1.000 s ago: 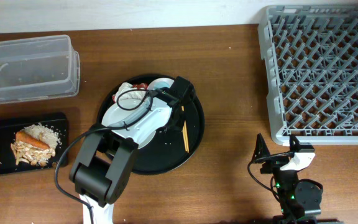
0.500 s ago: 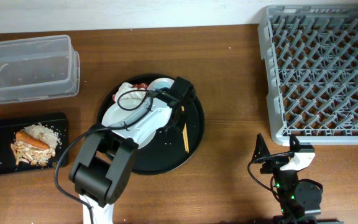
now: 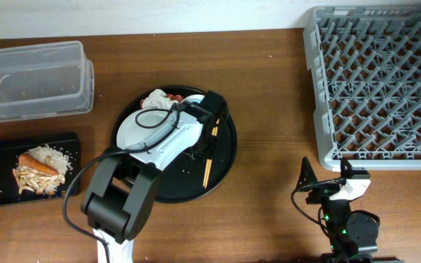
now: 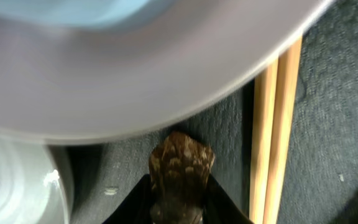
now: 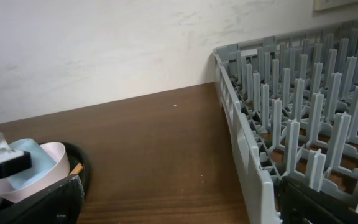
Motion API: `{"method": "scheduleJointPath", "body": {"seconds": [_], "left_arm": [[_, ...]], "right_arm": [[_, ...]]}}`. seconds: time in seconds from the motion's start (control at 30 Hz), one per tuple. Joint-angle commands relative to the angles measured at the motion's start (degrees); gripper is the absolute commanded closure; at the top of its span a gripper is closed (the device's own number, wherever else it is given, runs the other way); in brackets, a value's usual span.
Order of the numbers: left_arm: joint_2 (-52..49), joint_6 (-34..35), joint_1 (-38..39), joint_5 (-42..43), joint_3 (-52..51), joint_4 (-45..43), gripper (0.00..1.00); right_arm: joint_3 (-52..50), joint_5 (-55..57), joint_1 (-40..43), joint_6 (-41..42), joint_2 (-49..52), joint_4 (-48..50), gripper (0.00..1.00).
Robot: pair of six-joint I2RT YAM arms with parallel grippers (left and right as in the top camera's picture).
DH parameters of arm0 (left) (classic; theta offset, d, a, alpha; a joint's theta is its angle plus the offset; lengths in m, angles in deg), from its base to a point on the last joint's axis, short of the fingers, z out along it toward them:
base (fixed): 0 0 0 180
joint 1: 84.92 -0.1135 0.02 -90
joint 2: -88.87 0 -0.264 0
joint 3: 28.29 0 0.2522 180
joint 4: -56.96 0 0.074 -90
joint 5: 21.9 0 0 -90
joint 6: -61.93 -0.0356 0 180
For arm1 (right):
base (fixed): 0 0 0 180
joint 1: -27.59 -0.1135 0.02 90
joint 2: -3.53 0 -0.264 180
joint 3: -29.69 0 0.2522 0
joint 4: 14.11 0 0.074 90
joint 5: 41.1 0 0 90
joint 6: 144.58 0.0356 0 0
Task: Sort waste into correct bins and load items into the dishwasher rack
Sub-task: 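Grasp the brown mushroom-like lump with the left gripper, then carry the brown lump left and drop it onto the black tray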
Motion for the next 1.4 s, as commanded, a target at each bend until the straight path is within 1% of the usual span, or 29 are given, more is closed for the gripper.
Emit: {"method": "scheduleJointPath", "body": {"seconds": [0.0, 0.2, 0.33, 0.47, 0.5, 0.53, 0.63, 0.7, 0.83, 0.97, 1.07, 1.27, 1.37], "left_arm": [[6.3, -0.2, -0.1, 0.0, 2.8, 3.2, 0.78], [15.0, 0.0, -1.4, 0.0, 3.1, 6.9, 0.78], [19.0, 0.4, -6.3, 0.0, 3.1, 6.6, 0.78], [20.6, 2.2, -16.8, 0.0, 3.1, 6.2, 0.78], [20.6, 3.1, -20.9, 0.0, 3.1, 5.7, 0.78], [20.5, 6.0, -26.5, 0.0, 3.1, 4.6, 0.78], [20.4, 11.9, -34.3, 0.0, 3.1, 2.2, 0.78], [20.3, 14.6, -39.2, 0.0, 3.0, 0.7, 0.77], [20.2, 16.2, -49.3, 0.0, 3.0, -1.2, 0.78], [19.0, 16.2, -57.2, 0.0, 3.0, -1.4, 0.78], [16.8, 16.2, -61.3, 0.0, 2.9, -0.7, 0.77], [9.7, 16.2, -68.0, 0.0, 2.9, -0.3, 0.78], [7.7, 16.2, -70.3, 0.0, 2.9, 0.1, 0.78]], "right_arm": [[-0.4, 0.5, -0.3, -0.6, -0.5, -0.2, 0.01], [-0.4, 0.5, -0.3, -0.6, -0.5, -0.2, 0.02], [-0.4, 0.5, -0.3, -0.6, -0.5, -0.2, 0.02], [-0.4, 0.5, -0.3, -0.6, -0.5, -0.2, 0.01], [-0.4, 0.5, -0.3, -0.6, -0.5, -0.2, 0.02], [-0.4, 0.5, -0.3, -0.6, -0.5, -0.2, 0.02], [-0.4, 0.5, -0.3, -0.6, -0.5, -0.2, 0.02], [-0.4, 0.5, -0.3, -0.6, -0.5, -0.2, 0.02], [-0.4, 0.5, -0.3, -0.6, -0.5, -0.2, 0.02], [-0.4, 0.5, -0.3, -0.6, -0.5, -0.2, 0.02], [-0.4, 0.5, -0.3, -0.6, -0.5, -0.2, 0.02], [-0.4, 0.5, -0.3, -0.6, -0.5, -0.2, 0.02], [-0.4, 0.5, -0.3, -0.6, -0.5, -0.2, 0.02]]}}
